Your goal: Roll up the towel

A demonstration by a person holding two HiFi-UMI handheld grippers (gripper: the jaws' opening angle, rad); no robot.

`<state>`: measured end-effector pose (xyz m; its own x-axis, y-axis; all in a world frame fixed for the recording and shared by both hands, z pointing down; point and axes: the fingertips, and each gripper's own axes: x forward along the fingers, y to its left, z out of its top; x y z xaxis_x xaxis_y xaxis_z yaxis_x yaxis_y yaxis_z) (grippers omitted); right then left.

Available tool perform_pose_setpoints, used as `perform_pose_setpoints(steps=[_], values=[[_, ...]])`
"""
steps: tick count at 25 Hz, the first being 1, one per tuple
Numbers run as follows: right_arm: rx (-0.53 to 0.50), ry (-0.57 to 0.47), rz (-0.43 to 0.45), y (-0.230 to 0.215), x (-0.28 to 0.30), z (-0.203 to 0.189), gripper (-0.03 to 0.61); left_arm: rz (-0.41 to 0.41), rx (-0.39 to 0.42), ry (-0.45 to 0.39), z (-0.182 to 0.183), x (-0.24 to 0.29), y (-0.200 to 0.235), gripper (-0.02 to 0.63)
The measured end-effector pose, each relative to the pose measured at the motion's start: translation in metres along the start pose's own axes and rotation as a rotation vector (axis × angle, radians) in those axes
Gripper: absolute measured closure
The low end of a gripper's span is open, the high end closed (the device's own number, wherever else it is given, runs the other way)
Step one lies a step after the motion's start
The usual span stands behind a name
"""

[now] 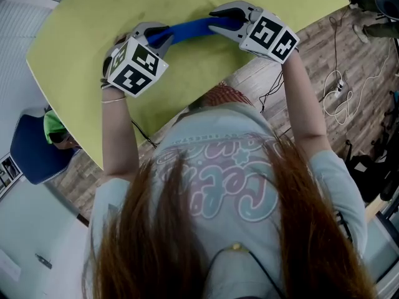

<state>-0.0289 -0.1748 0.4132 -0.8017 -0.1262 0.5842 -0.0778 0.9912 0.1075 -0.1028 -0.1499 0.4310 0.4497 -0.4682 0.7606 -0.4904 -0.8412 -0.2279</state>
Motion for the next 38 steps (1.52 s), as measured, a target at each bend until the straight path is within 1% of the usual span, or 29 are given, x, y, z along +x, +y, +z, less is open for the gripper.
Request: perform_pose_setpoints(steps=[6,11,12,15,18,22,24,29,33,38], values=[[-0.031,-0.020,-0.132,-0.016,0.003,-0.002,0.464,0.054,-0.007,-0.006,0.001,0.005,0.009,0.551],[-0.034,-0.034,-0.180,-0.021,0.005,-0.002,0.463,0.061,-0.028,-0.030,0.001,0.004,0.014,0.551],[-0.032,-0.039,-0.191,-0.022,0.004,-0.001,0.452,0.064,-0.036,-0.037,0.001,0.003,0.015,0.551],[-0.040,-0.057,-0.241,-0.027,-0.004,0.003,0.388,0.083,-0.069,-0.057,-0.001,-0.003,0.019,0.549],[-0.034,-0.084,-0.271,-0.028,-0.014,0.006,0.383,0.118,-0.088,-0.084,0.001,-0.012,0.023,0.549],[-0.007,-0.143,-0.312,-0.028,-0.032,0.013,0.383,0.162,-0.122,-0.152,0.011,-0.027,0.026,0.548],[0.011,-0.181,-0.341,-0.028,-0.042,0.020,0.383,0.183,-0.149,-0.201,0.015,-0.039,0.027,0.549],[0.032,-0.269,-0.414,-0.021,-0.067,0.042,0.383,0.175,-0.217,-0.353,0.034,-0.070,0.020,0.549],[0.038,-0.333,-0.451,-0.007,-0.080,0.061,0.383,0.196,-0.245,-0.450,0.046,-0.096,0.016,0.549],[0.071,-0.409,-0.492,0.017,-0.087,0.084,0.383,0.253,-0.256,-0.528,0.050,-0.130,0.006,0.548]])
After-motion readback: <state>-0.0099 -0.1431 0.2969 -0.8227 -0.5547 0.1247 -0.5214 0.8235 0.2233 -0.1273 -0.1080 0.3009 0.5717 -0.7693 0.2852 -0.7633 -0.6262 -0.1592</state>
